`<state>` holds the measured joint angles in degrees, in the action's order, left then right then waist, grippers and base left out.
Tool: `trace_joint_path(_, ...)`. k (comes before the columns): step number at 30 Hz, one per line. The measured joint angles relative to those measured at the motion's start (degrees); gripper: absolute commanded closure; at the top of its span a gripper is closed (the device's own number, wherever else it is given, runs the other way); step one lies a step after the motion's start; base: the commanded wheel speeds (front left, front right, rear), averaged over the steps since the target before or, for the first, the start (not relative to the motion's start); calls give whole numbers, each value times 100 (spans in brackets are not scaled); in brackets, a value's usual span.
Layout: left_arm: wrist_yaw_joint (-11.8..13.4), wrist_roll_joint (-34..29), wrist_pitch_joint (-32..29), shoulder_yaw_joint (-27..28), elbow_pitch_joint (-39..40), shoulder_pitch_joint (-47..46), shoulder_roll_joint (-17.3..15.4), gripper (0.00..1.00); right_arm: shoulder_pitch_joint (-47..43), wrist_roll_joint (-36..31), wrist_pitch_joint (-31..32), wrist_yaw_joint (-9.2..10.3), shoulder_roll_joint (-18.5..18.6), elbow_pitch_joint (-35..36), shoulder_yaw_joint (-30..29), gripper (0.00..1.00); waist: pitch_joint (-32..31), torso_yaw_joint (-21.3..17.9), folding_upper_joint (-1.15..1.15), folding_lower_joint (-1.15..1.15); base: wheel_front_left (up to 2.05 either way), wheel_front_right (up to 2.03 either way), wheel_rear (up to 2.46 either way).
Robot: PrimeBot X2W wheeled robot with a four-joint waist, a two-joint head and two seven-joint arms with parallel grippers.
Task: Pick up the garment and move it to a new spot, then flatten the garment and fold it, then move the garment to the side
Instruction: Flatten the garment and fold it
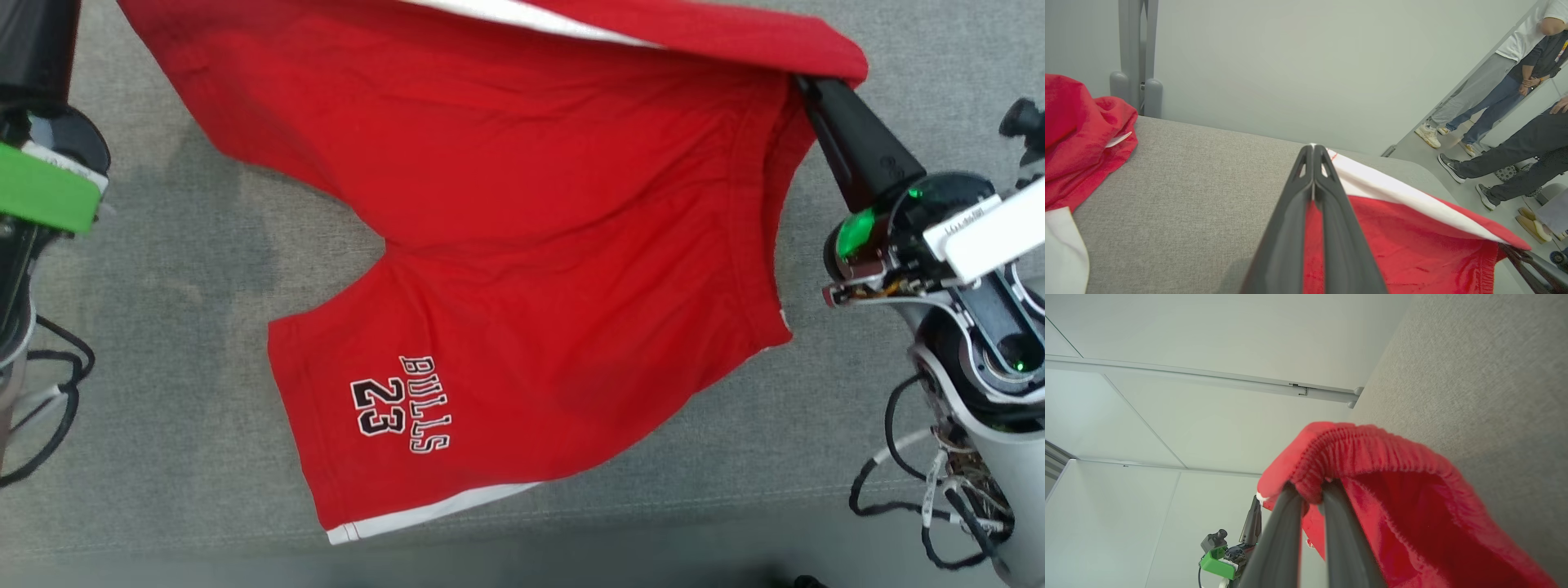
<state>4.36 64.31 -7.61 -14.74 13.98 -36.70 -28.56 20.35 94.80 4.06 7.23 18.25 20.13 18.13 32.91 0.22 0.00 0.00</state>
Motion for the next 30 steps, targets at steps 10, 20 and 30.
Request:
trace_joint_path(10, -105, -204, -30, -20, -983, -1010, 90, 52, 1206, -377, -11, 1, -201, -801, 156, 13, 823, -128, 0, 0, 0, 0, 0)
trace_joint_path(20, -433, -466, 341, -146, -2015, -1367, 391, 0, 1928, -464, -210, -7, -535, -1209, 137, 0, 1234, -349, 0, 0, 0, 0, 0)
trace_joint_path(30, -854, -503, 894, -232, -2730, -1359, 710, 0, 2018, -511, -421, -66, -611, -2029, 49, 0, 860, -277, 0, 0, 0, 0, 0)
